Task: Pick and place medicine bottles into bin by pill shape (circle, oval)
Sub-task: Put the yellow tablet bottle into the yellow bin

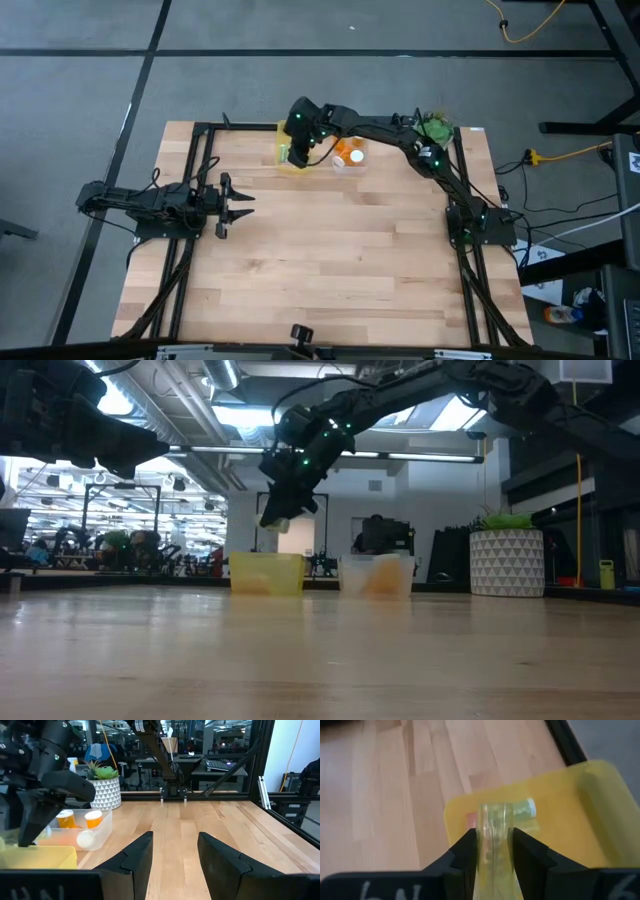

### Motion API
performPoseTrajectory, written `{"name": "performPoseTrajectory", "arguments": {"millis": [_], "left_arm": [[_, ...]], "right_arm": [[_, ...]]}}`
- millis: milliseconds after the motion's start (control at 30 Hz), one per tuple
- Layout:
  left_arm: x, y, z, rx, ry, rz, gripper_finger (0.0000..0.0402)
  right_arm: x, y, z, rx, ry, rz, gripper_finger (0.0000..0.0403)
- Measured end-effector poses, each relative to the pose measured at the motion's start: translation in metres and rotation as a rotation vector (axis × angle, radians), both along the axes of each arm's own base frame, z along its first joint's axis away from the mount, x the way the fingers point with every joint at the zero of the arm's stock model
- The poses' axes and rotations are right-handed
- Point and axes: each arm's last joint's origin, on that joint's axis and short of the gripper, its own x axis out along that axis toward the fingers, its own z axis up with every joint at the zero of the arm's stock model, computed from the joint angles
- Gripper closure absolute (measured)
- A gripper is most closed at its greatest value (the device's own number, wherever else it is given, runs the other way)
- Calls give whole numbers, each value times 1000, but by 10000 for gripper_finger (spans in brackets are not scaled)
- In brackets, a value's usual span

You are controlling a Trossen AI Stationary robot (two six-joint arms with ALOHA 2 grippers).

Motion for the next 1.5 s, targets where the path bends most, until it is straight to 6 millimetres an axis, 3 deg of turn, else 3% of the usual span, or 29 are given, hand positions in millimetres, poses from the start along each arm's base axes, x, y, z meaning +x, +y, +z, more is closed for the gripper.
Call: {"name": "performPoseTrajectory", "arguments": {"millis": [467, 767, 1500], "left_arm": [[0, 0, 0, 0, 0, 0, 253], [0, 0, 0, 0, 0, 0, 253], [0, 0, 0, 0, 0, 0, 253]], "right_arm": [[6, -3, -7, 31, -40, -64, 294], [4, -7, -8, -23, -6, -332, 282], [3, -4, -10, -5, 24, -338, 280]]}}
